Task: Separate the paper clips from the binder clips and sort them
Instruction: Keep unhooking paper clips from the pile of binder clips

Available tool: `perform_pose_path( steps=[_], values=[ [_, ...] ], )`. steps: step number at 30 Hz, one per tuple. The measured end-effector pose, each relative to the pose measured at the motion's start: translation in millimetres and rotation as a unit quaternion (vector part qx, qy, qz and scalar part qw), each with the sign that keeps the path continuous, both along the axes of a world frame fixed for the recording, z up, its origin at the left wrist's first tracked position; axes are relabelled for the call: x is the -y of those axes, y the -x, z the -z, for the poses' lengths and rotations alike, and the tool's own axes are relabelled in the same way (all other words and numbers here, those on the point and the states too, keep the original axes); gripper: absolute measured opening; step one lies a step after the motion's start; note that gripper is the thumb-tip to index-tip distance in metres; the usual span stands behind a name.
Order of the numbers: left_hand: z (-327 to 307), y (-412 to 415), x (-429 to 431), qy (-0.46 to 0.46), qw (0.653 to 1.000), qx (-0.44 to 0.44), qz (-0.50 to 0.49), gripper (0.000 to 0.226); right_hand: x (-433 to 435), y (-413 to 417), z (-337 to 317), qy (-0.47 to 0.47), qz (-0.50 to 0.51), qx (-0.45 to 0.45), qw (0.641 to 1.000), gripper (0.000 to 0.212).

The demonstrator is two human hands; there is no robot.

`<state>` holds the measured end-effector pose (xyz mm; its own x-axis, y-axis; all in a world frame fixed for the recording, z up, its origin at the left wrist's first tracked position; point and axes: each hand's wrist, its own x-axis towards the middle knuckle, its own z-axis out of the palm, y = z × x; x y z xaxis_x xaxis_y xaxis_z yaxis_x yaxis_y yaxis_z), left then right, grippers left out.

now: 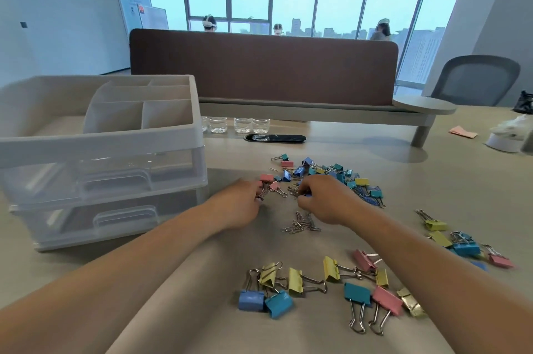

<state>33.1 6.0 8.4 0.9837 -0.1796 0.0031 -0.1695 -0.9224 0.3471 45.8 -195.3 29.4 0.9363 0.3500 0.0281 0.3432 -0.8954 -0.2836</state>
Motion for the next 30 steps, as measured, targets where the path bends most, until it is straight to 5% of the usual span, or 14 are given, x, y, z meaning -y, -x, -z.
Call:
perform_pose_path(
  steps=[4, 8, 13, 20, 23, 30],
  values=[
    [-12, 30, -1, 0.016, 1.0, -0.01, 0.012, 0.015, 1, 21, -12, -0.169, 0.031, -0.081, 0.982, 0.019],
    [-19, 48, -1, 0.076, 0.997, -0.027, 0.003, 0.022, 0, 42, -17, -0.391, 0.139, -0.234, 0.879, 0.018],
    [-22, 61, 5, 0.093, 0.994, -0.053, -0.014, 0.024, -4, 51, -11, -0.339, 0.161, -0.219, 0.901, 0.015],
    [-16, 68, 8, 0.071, 0.994, -0.082, -0.016, 0.026, -11, 54, 3, -0.114, 0.061, -0.108, 0.986, 0.021],
    [-16, 70, 8, 0.037, 0.996, -0.076, -0.008, 0.024, -12, 59, 2, -0.072, 0.028, -0.085, 0.993, 0.032],
    [-24, 82, 9, -0.003, 0.997, -0.078, 0.021, 0.03, -10, 72, -7, -0.022, -0.043, -0.082, 0.995, 0.019]
  ],
)
